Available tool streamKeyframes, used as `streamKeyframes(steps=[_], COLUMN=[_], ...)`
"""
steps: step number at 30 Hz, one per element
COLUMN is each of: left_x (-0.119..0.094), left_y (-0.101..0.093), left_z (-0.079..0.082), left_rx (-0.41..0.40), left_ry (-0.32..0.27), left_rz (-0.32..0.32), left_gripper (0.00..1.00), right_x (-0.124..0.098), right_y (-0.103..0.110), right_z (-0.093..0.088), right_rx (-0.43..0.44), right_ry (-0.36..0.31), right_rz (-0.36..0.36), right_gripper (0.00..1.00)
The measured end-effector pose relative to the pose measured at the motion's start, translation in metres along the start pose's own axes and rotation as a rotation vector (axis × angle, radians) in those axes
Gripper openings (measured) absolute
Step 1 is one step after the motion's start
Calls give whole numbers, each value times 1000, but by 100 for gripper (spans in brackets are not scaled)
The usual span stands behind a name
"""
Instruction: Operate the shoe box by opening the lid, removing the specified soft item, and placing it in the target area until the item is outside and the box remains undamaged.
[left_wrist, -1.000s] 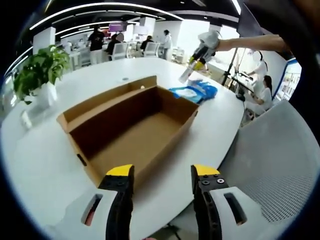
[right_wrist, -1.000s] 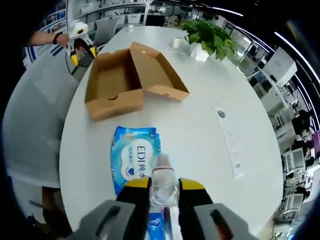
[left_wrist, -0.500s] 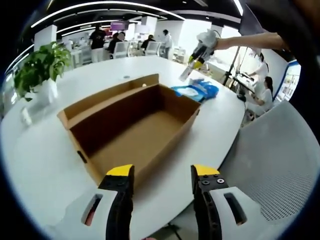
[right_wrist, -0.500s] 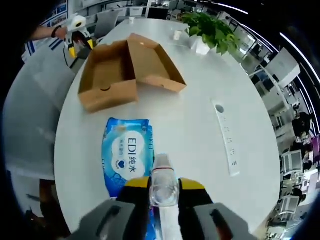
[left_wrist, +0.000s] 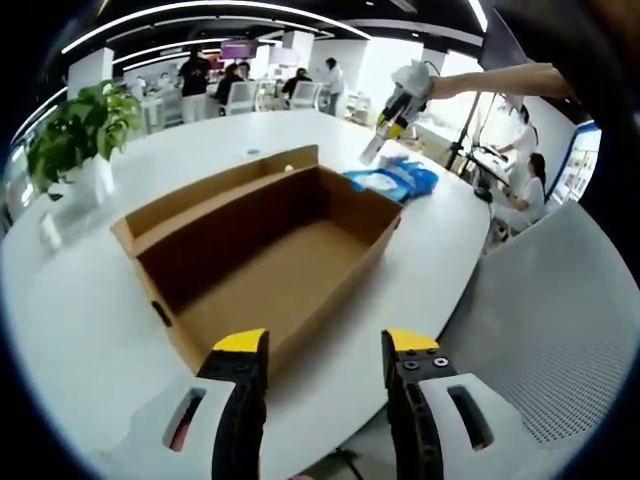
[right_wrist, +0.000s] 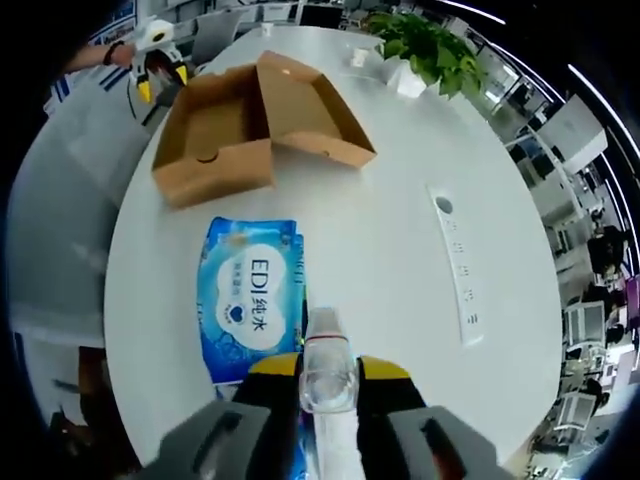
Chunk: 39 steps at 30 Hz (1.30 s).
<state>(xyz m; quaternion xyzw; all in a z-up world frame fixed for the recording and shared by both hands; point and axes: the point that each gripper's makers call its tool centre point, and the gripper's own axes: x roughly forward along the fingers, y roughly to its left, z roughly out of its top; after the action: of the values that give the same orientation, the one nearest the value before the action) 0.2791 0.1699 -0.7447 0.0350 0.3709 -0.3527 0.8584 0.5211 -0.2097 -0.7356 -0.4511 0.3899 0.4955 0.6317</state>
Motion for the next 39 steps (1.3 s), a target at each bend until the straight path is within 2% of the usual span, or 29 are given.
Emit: streamKeyframes(steps=[19,27,39], left_x=[1,2,2], left_y=[2,3,4], left_z=[-8,-8,-10], left_rx=[-18,-28,-39], left_ry=[1,-5,-13], left_rz=[0,3,1], left_gripper=[46,46,45], right_x=[17,25,39], right_y=[-2,1,-7], right_z=[-6,-14,-29], right_rx=[-29,-47,-65], right_ry=[53,100,182], right_rz=[29,43,54], right_gripper=[16,16,16])
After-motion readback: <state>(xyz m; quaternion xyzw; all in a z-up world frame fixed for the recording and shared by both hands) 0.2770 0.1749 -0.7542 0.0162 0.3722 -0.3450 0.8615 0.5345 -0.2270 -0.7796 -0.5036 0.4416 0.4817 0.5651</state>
